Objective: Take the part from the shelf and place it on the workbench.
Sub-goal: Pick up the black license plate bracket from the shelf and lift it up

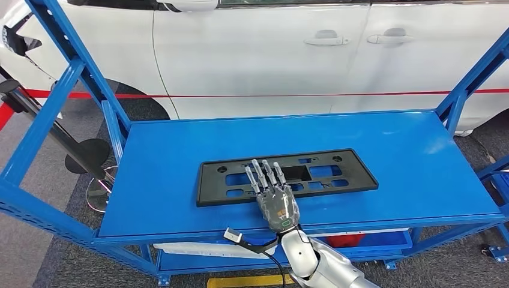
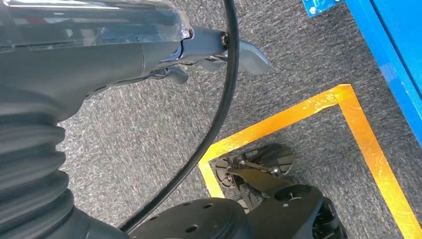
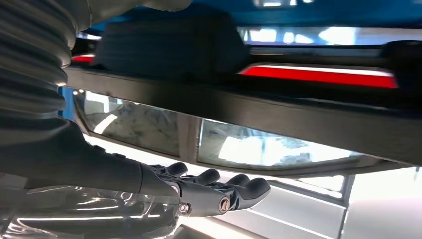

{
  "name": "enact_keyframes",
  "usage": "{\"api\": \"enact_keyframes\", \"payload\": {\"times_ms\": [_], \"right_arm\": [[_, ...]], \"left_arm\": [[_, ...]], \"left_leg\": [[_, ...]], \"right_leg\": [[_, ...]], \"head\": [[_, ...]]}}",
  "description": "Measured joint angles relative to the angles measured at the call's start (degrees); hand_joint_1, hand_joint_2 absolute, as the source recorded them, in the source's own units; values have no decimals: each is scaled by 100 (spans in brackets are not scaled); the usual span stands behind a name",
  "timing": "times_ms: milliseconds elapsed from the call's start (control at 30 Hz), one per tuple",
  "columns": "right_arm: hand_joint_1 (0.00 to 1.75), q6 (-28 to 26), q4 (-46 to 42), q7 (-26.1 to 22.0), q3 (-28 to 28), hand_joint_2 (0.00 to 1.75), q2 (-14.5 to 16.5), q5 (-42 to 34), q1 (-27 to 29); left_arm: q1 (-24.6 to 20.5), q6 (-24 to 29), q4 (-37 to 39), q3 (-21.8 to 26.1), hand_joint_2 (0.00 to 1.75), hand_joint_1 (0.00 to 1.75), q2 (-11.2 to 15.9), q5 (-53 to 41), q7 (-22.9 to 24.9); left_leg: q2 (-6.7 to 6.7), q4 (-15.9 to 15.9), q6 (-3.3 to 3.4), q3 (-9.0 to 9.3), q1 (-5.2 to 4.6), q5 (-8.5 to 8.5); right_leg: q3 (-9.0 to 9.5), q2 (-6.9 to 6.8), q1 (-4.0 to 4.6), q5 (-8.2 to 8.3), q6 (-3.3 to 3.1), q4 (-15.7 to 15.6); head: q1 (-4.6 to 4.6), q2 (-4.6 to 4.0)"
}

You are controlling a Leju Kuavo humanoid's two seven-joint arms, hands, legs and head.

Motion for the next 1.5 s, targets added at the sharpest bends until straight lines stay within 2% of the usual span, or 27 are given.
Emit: {"api": "enact_keyframes", "payload": {"times_ms": [233,433,633,800,967,1500], "right_arm": [[0,-91,503,-183,-2,175,328,0,-145],[0,-198,782,-210,-15,175,462,0,-204],[0,-276,957,-349,-164,175,519,0,-206],[0,-293,1075,-712,-517,175,535,0,-164],[0,-321,1122,-741,-682,175,539,0,-100],[0,-365,1160,-644,-726,175,554,0,-51]], "left_arm": [[0,6,0,0,175,0,-15,-45,19],[0,-21,0,0,175,0,-16,-69,20],[3,-43,0,0,175,0,-16,-85,-32],[8,-231,0,0,175,0,-13,-118,-503],[25,-321,0,-13,175,0,9,-198,-882],[34,-362,0,-13,175,0,39,-192,-892]], "left_leg": [[2,0,0,9,0,0],[4,0,0,19,0,0],[5,-1,0,28,0,0],[5,-1,0,33,0,0],[6,-1,0,38,-1,0],[6,-2,0,46,-2,0]], "right_leg": [[8,1,0,0,0,0],[17,1,0,0,0,0],[26,2,0,1,-1,0],[31,1,0,2,-3,-1],[35,2,0,2,-3,-1],[39,1,-2,2,-3,-2]], "head": [[-1,0],[-1,0],[0,0],[-1,0],[-1,0],[-1,0]]}}
